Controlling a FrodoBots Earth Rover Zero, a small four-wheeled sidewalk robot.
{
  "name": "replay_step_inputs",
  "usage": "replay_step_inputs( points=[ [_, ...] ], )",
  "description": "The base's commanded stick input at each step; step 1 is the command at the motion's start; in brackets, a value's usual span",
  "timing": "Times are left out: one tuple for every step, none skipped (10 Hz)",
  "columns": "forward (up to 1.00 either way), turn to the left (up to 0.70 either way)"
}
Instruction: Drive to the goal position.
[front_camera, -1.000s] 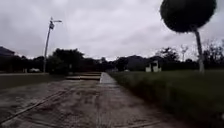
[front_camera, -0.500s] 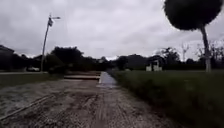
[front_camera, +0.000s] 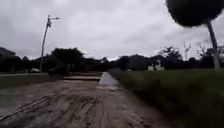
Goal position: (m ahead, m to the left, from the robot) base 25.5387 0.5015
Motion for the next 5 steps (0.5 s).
replay_step_inputs(
  points=[
    [0.7, 0.0],
    [0.7, 0.0],
    [0.7, 0.0],
    [0.7, 0.0],
    [0.7, 0.0]
  ],
)
